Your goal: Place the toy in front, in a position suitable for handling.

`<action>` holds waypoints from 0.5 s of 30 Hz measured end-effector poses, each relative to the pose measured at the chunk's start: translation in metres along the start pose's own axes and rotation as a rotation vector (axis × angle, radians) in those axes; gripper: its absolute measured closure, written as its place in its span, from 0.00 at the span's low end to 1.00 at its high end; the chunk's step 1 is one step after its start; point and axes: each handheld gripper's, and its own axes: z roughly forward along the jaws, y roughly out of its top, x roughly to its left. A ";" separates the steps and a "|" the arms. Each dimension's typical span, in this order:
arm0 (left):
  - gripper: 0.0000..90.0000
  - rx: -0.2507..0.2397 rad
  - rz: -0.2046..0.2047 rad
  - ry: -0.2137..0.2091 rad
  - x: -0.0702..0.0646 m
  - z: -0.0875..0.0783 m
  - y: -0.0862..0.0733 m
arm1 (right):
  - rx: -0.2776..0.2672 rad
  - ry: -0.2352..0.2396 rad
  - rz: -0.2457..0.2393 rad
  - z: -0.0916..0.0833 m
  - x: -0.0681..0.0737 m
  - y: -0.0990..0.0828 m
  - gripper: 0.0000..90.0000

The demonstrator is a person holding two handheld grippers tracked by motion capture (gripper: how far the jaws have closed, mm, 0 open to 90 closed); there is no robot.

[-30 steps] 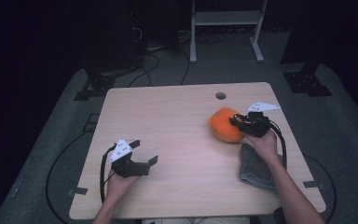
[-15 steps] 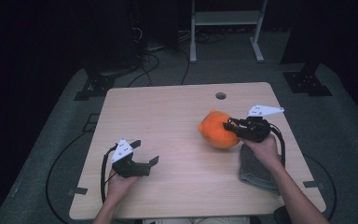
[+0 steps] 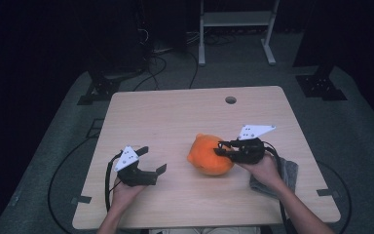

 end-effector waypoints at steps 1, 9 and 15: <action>0.03 -0.001 0.000 -0.002 0.000 0.000 0.000 | 0.004 0.008 -0.007 0.002 0.002 -0.002 0.76; 0.03 0.004 0.011 -0.016 -0.002 0.002 0.000 | 0.061 0.085 -0.060 0.018 0.009 -0.017 0.73; 0.03 0.002 0.012 -0.028 -0.004 0.002 0.000 | 0.071 0.078 -0.054 0.015 0.009 -0.015 0.44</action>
